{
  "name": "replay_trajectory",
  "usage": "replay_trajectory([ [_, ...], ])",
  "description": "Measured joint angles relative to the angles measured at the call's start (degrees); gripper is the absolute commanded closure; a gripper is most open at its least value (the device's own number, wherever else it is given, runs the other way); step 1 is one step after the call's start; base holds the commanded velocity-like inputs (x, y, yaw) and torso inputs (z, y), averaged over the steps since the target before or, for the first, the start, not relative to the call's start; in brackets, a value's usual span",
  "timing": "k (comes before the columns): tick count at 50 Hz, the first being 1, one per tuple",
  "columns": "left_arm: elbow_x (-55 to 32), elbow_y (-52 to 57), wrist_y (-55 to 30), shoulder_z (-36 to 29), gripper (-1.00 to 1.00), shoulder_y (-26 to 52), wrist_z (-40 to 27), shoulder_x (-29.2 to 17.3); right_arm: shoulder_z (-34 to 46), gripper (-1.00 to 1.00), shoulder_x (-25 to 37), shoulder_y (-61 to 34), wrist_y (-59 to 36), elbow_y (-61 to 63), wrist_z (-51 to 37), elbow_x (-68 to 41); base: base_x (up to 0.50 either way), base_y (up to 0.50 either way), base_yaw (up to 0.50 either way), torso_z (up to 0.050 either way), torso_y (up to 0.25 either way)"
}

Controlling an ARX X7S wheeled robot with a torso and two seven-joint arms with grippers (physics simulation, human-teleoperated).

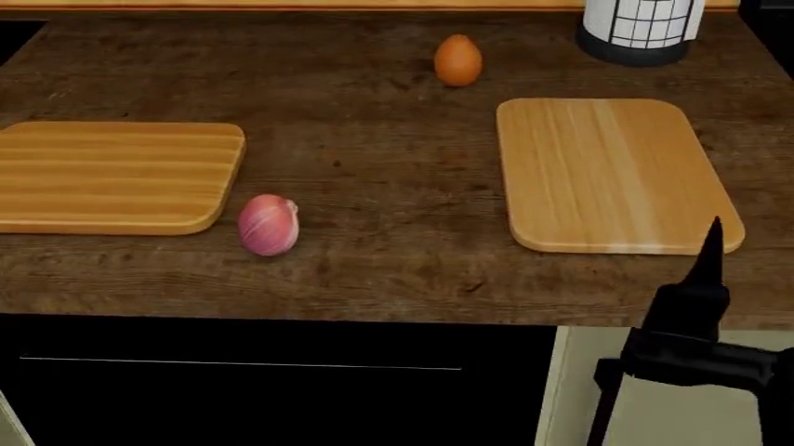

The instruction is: Place the onion and the orange on separate cutting boards.

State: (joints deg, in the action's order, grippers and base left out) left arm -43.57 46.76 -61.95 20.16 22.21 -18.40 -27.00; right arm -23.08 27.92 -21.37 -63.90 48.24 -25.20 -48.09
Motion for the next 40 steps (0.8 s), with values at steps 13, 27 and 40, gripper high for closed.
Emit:
replay_trajectory([
  [13, -17.2, -3.1, -11.6, 5.6, -1.00, 11.9, -0.7, -14.0, -15.2, -1.00, 18.5, -6.4, -10.9, -2.0, -10.9, -34.7, 0.00, 0.00, 0.00, 0.000, 0.000],
  [27, -23.8, -6.2, -15.6, 5.7, -1.00, 15.0, 1.3, -20.0, -18.2, -1.00, 23.1, -7.1, -13.9, -2.8, -12.4, -42.4, 0.36, 0.00, 0.00, 0.000, 0.000],
  [40, -26.3, -7.8, -16.2, 6.4, -1.00, 14.9, 2.1, -22.3, -17.4, -1.00, 25.2, -7.8, -13.7, -2.4, -13.3, -45.1, 0.50, 0.00, 0.00, 0.000, 0.000],
])
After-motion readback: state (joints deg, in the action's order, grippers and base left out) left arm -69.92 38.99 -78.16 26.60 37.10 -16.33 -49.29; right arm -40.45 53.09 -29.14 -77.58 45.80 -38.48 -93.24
